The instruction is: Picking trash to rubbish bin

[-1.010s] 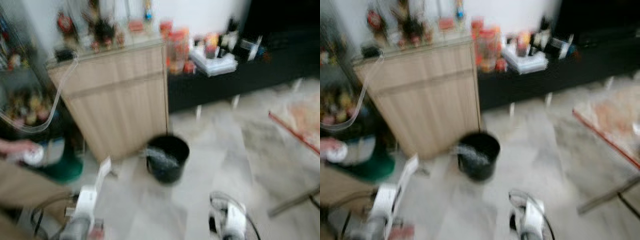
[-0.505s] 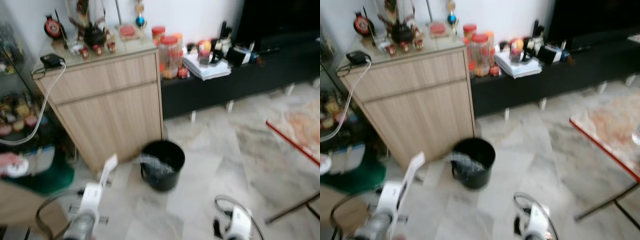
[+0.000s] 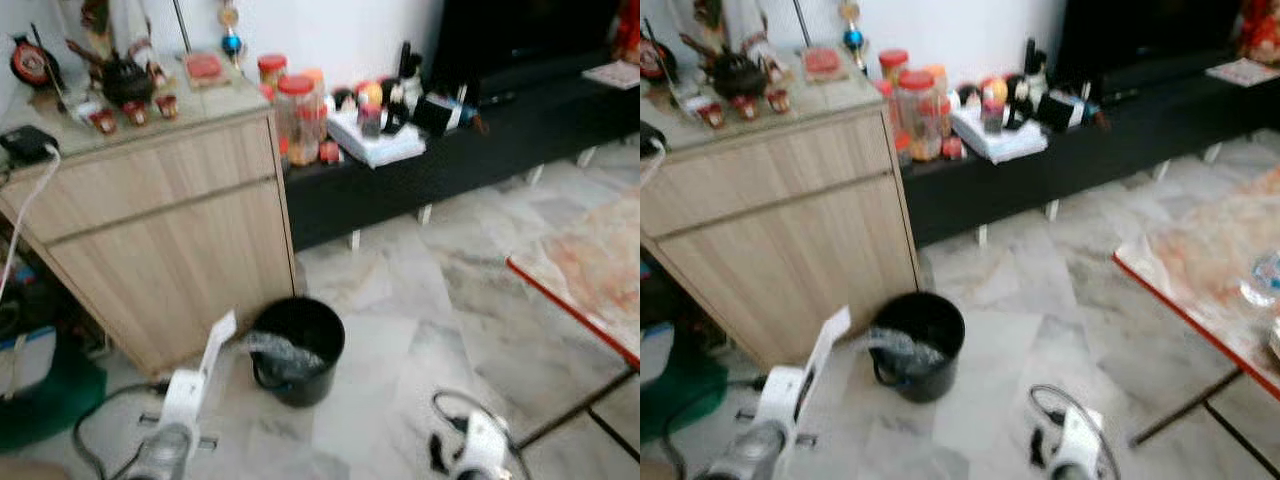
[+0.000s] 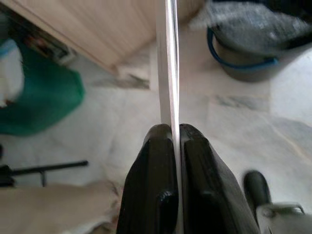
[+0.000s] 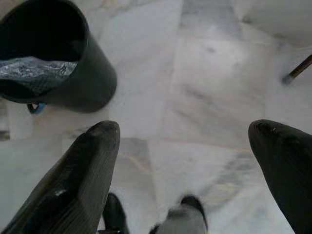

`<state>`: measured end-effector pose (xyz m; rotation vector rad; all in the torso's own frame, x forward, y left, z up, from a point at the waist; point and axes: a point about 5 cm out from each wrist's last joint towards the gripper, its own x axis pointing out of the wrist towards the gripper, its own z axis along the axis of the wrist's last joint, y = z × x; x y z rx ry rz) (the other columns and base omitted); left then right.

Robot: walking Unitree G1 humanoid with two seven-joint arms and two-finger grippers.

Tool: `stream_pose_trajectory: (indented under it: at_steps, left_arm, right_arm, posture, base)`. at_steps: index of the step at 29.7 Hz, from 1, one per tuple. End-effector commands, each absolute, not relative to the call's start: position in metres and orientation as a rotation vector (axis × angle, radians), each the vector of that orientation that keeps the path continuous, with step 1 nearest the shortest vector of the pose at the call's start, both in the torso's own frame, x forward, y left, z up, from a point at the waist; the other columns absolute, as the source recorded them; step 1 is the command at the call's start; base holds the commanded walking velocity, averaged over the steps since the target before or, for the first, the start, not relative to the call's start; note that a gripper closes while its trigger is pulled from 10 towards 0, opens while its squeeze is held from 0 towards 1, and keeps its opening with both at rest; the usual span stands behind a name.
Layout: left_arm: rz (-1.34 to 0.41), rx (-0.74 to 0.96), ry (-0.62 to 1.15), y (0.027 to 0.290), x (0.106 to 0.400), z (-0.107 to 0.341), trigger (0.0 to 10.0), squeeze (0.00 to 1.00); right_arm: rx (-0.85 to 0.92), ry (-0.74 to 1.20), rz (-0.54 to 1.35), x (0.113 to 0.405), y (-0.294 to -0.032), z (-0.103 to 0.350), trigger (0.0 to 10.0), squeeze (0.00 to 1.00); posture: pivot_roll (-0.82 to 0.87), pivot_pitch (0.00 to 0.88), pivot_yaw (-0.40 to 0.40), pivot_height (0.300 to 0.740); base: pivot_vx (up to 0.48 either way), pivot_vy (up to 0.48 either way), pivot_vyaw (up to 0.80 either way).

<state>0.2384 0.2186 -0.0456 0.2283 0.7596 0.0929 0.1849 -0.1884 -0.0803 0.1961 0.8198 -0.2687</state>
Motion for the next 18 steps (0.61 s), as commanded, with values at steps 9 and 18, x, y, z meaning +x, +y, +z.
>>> stream_pose_trajectory:
  at_steps: [9,18]
  left_arm:
    - [0.075,0.229,0.749,0.2141,0.2414,-0.0444,10.0,0.0]
    - [0.071,0.232,0.746,0.2145,0.242,-0.0439,10.0,0.0]
  right_arm:
    - [0.157,0.807,-0.26,0.1872,-0.1949,-0.078,10.0,0.0]
    - [0.17,0.814,-0.262,0.1871,-0.1934,-0.0786,10.0,0.0]
  posture:
    - [-0.03,0.0,0.072,0.74]
    - [-0.03,0.0,0.073,0.74]
  base:
    - [0.347,0.0,0.49]
    - [0.345,0.0,0.0]
